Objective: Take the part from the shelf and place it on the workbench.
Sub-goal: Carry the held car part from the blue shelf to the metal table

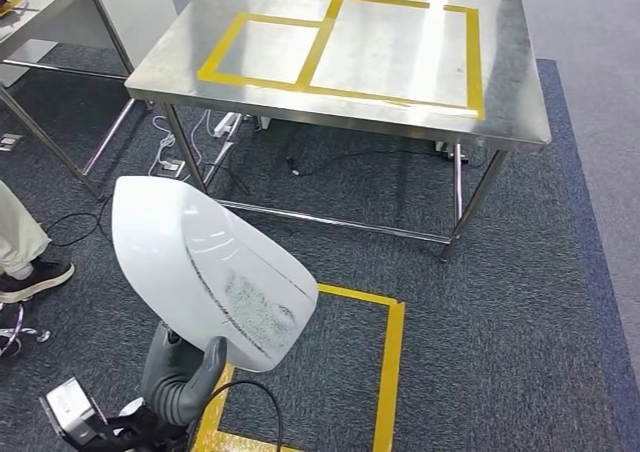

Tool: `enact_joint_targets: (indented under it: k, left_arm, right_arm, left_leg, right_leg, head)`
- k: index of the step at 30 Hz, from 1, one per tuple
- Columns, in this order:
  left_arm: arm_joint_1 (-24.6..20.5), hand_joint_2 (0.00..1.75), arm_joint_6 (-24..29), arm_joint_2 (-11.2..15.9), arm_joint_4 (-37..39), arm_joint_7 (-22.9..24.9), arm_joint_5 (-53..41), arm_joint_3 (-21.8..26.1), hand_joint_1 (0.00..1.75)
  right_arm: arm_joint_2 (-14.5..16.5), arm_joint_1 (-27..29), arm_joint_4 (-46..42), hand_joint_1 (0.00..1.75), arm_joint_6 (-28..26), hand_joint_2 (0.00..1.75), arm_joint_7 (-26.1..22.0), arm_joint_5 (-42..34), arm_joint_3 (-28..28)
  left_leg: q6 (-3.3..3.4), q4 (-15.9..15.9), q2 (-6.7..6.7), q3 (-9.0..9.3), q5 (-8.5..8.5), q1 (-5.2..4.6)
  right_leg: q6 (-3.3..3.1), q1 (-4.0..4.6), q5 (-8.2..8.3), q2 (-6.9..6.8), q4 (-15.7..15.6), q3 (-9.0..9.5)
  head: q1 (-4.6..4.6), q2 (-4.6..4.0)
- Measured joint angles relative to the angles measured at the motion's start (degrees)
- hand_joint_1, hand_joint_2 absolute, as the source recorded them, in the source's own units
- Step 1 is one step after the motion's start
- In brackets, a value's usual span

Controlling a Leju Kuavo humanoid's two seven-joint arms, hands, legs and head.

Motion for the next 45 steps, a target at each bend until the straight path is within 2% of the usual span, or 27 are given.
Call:
enact_joint_targets:
  k: [2, 4, 5, 6, 8, 9, 11, 13, 15, 17, 19, 20, 21, 22, 24, 25, 27, 29, 31, 34, 35, 36, 37, 38, 40, 41, 45]
  left_arm:
    - [-0.1, 1.75, 0.0, -0.1, -0.1, 0.0, 0.1, -0.1, 1.75]
    - [-0.1, 1.75, 0.0, -0.2, -0.1, 0.0, 0.1, -0.2, 1.75]
    - [0.0, 1.75, 0.0, -0.2, -0.1, 0.0, 0.2, -0.2, 1.75]
    - [0.1, 1.75, 0.0, -0.2, -0.1, 0.0, 0.2, -0.2, 1.75]
    - [0.1, 1.75, 0.0, -0.2, -0.1, 0.0, 0.2, -0.2, 1.75]
    - [0.1, 1.75, 0.0, -0.2, -0.1, 0.0, 0.2, -0.2, 1.75]
    - [0.1, 1.75, 0.0, -0.2, -0.1, 0.1, 0.2, -0.2, 1.75]
    - [0.2, 1.75, 0.1, -0.2, -0.1, 0.1, 0.1, -0.2, 1.75]
    - [0.2, 1.75, 0.2, -0.2, -0.1, 0.1, 0.2, -0.2, 1.75]
    - [0.2, 1.75, 0.2, -0.2, -0.1, 0.1, 0.2, -0.2, 1.75]
    - [0.3, 1.75, 0.5, -0.2, -0.1, 0.1, 0.2, -0.2, 1.75]
    - [0.4, 1.75, 0.6, -0.2, -0.1, 0.1, 0.2, -0.2, 1.75]
    - [0.5, 1.75, 0.7, -0.2, -0.1, 0.1, 0.2, -0.2, 1.75]
    - [0.5, 1.75, 0.8, -0.2, -0.1, 0.1, 0.2, -0.2, 1.75]
    - [0.5, 1.75, 0.9, -0.2, -0.1, 0.1, 0.2, -0.2, 1.75]
    - [0.5, 1.75, 0.9, -0.2, -0.2, 0.1, 0.2, -0.2, 1.75]
    - [0.5, 1.75, 0.9, -0.2, -0.2, 0.1, 0.2, -0.2, 1.75]
    - [0.6, 1.75, 0.9, -0.2, -0.3, 0.0, 0.2, -0.2, 1.75]
    - [0.6, 1.75, 0.9, -0.3, -0.4, 0.0, 0.2, -0.3, 1.75]
    - [0.6, 1.75, 0.9, -0.3, -0.5, 0.0, 0.2, -0.3, 1.75]
    - [0.6, 1.75, 0.9, -0.3, -0.5, 0.0, 0.2, -0.3, 1.75]
    - [0.6, 1.75, 0.9, -0.2, -0.5, 0.0, 0.2, -0.3, 1.75]
    - [0.6, 1.75, 0.9, -0.2, -0.5, 0.0, 0.2, -0.3, 1.75]
    - [0.6, 1.75, 0.9, -0.2, -0.5, 0.0, 0.2, -0.3, 1.75]
    - [0.6, 1.75, 0.9, -0.2, -0.5, 0.0, 0.2, -0.3, 1.75]
    - [0.6, 1.75, 0.9, -0.2, -0.5, 0.0, 0.2, -0.3, 1.75]
    - [0.6, 1.75, 0.9, -0.2, -0.5, 0.0, 0.1, -0.3, 1.75]
  right_arm:
    - [0.0, 0.0, 0.0, 0.00, 0.1, 0.00, -0.3, 0.1, 0.0]
    - [0.0, 0.2, 0.0, 0.00, 0.1, 0.00, -0.4, 0.1, 0.0]
    - [0.0, 0.3, 0.0, 0.00, 0.2, 0.00, -0.4, 0.1, 0.0]
    - [0.0, 0.4, 0.0, 0.00, 0.2, 0.00, -0.4, 0.1, 0.0]
    - [0.0, 0.6, 0.0, 0.00, 0.3, 0.00, -0.5, 0.2, 0.0]
    - [0.2, 0.7, 0.0, 0.00, 0.4, 0.00, -0.5, 0.2, 0.0]
    - [0.4, 0.7, 0.0, 0.00, 0.4, 0.00, -0.5, 0.3, 0.0]
    - [0.5, 0.6, 0.0, 0.00, 0.3, 0.00, -0.5, 0.4, -0.1]
    - [0.5, 0.7, 0.0, 0.00, 0.3, 0.00, -0.6, 0.4, -0.2]
    - [0.5, 0.7, 0.0, 0.00, 0.3, 0.00, -0.6, 0.4, -0.3]
    - [0.5, 0.7, 0.0, 0.00, 0.3, 0.00, -0.6, 0.4, -0.4]
    - [0.5, 0.7, 0.0, 0.00, 0.3, 0.00, -0.6, 0.4, -0.4]
    - [0.5, 0.7, 0.0, 0.00, 0.3, 0.00, -0.6, 0.4, -0.5]
    - [0.5, 0.7, 0.0, 0.00, 0.3, 0.00, -0.6, 0.4, -0.5]
    - [0.5, 0.7, 0.0, 0.00, 0.4, 0.00, -0.6, 0.4, -0.5]
    - [0.6, 0.7, 0.0, 0.00, 0.4, 0.00, -0.6, 0.4, -0.5]
    - [0.7, 0.6, 0.0, 0.00, 0.4, 0.00, -0.6, 0.4, -0.6]
    - [0.7, 0.4, 0.0, 0.00, 0.5, 0.00, -0.6, 0.4, -0.7]
    - [0.7, 0.4, 0.0, 0.00, 0.5, 0.00, -0.6, 0.4, -0.9]
    - [0.7, 0.3, 0.0, 0.00, 0.5, 0.00, -0.6, 0.5, -1.1]
    - [0.7, 0.3, 0.0, 0.00, 0.5, 0.00, -0.6, 0.5, -1.1]
    - [0.6, 0.4, 0.0, 0.00, 0.5, 0.00, -0.7, 0.5, -1.2]
    - [0.6, 0.4, 0.0, 0.00, 0.6, 0.00, -0.7, 0.5, -1.3]
    - [0.6, 0.5, 0.0, 0.00, 0.7, 0.00, -0.8, 0.5, -1.3]
    - [0.6, 0.4, 0.0, 0.00, 0.8, 0.00, -0.9, 0.5, -1.4]
    - [0.6, 0.3, 0.0, 0.00, 0.9, 0.00, -1.0, 0.5, -1.4]
    - [0.6, 0.5, 0.0, 0.00, 1.1, 0.00, -1.1, 0.6, -1.4]
  left_leg:
    - [0.22, -1.3, -0.15, 0.77, 0.58, 0.35]
    - [0.13, -1.3, -0.43, 0.79, 0.52, 0.49]
    - [-0.09, -1.1, -0.61, 0.80, 0.38, 0.63]
    - [-0.43, -0.8, -0.82, 0.82, 0.16, 0.88]
    - [-1.62, 0.4, -1.22, 0.76, -0.67, 1.54]
    - [-2.30, 1.2, -1.41, 0.53, -1.23, 1.71]
    - [-3.24, 2.6, -1.67, 0.05, -2.00, 1.62]
    - [-3.58, 2.9, -1.80, -0.10, -2.15, 1.63]
    - [-3.86, 4.1, -1.62, -0.50, -3.02, 1.81]
    - [-3.94, 9.6, -1.35, -3.02, -5.90, 1.79]
    - [-3.65, 17.5, -1.29, -7.08, -8.92, 1.67]
    - [-3.32, 19.8, -1.29, -8.43, -9.20, 1.55]
    - [-2.86, 20.1, -1.29, -8.86, -8.35, 1.34]
    - [-2.21, 18.1, -1.29, -8.29, -6.44, 1.02]
    - [-0.37, 11.0, -1.23, -5.54, -2.13, 0.07]
    - [0.41, 7.9, -1.18, -4.32, -0.92, -0.36]
    - [1.16, 5.4, -1.08, -3.35, -0.82, -0.93]
    - [0.94, 3.9, -1.12, -2.83, -0.75, -0.89]
    - [0.62, 2.4, -1.11, -1.90, -0.48, -0.49]
    - [0.49, 1.9, -1.06, -1.44, -0.58, -0.44]
    - [0.49, 2.0, -1.07, -1.40, -0.71, -0.47]
    - [0.48, 2.0, -1.12, -1.30, -0.85, -0.50]
    - [0.43, 2.1, -1.20, -1.14, -1.03, -0.50]
    - [0.32, 2.2, -1.27, -0.92, -1.26, -0.50]
    - [-0.09, 2.6, -1.34, -0.68, -1.76, -0.66]
    - [-0.35, 2.8, -1.33, -0.70, -1.90, -0.74]
    - [-1.36, 3.3, -1.29, -0.89, -2.37, -0.74]
  right_leg:
    - [0.09, -0.03, -2.58, 2.09, 5.1, -2.55]
    - [0.36, -0.26, -5.24, 2.81, 12.3, -6.62]
    - [0.61, -0.46, -5.24, 2.83, 14.2, -7.91]
    - [0.93, -0.72, -4.04, 2.82, 13.8, -8.15]
    - [1.95, -1.41, 0.04, 2.94, 7.5, -5.60]
    - [2.24, -1.61, 1.26, 3.23, 4.4, -4.14]
    - [1.61, -1.71, 1.23, 3.70, 2.3, -2.86]
    - [0.22, -1.55, 0.91, 3.68, 2.9, -2.96]
    - [-0.48, -1.43, 0.80, 3.52, 3.0, -2.90]
    - [-1.02, -1.26, 0.65, 3.30, 3.0, -2.73]
    - [-1.42, -0.84, 0.41, 3.08, 3.0, -2.59]
    - [-1.63, -0.57, 0.27, 3.01, 3.0, -2.45]
    - [-1.82, -0.28, 0.10, 2.99, 3.0, -2.23]
    - [-1.98, -0.02, -0.09, 2.99, 3.0, -1.93]
    - [-2.10, 0.32, -0.53, 2.99, 2.9, -1.49]
    - [-2.03, 0.35, -0.70, 3.00, 2.8, -1.35]
    - [-1.64, 0.26, -0.77, 2.85, 2.6, -1.42]
    - [-1.09, 0.25, -0.81, 2.66, 2.2, -1.18]
    - [-0.55, 0.32, -2.01, 2.69, 3.8, -1.99]
    - [0.14, 0.25, -5.97, 2.83, 13.8, -7.76]
    - [0.31, 0.25, -6.33, 2.83, 16.4, -9.49]
    - [0.41, 0.26, -5.52, 2.82, 17.0, -10.26]
    - [0.44, 0.26, -3.63, 2.82, 15.2, -9.86]
    - [0.38, 0.25, -1.12, 2.81, 11.6, -8.46]
    - [-0.15, 0.32, 1.86, 2.85, 4.6, -5.25]
    - [-0.58, 0.37, 2.26, 2.89, 2.7, -4.31]
    - [-2.03, 0.28, 2.28, 2.89, 1.6, -3.57]
  head:
    - [0.32, 0.00]
    - [0.40, 0.00]
    - [0.42, 0.00]
    - [0.42, 0.00]
    - [0.47, 0.00]
    - [0.74, 0.00]
    - [0.89, 0.00]
    - [0.56, 0.00]
    - [0.24, 0.00]
    - [0.04, 0.00]
    - [-0.03, 0.00]
    - [-0.03, 0.00]
    - [-0.03, 0.00]
    - [-0.02, 0.00]
    - [0.06, 0.00]
    - [0.11, 0.00]
    - [0.08, 0.00]
    - [-0.11, 0.00]
    - [0.08, 0.00]
    - [0.28, 0.00]
    - [0.27, 0.00]
    - [0.27, 0.00]
    - [0.29, 0.00]
    - [0.30, 0.00]
    - [0.28, 0.00]
    - [0.24, 0.00]
    - [0.17, 0.00]
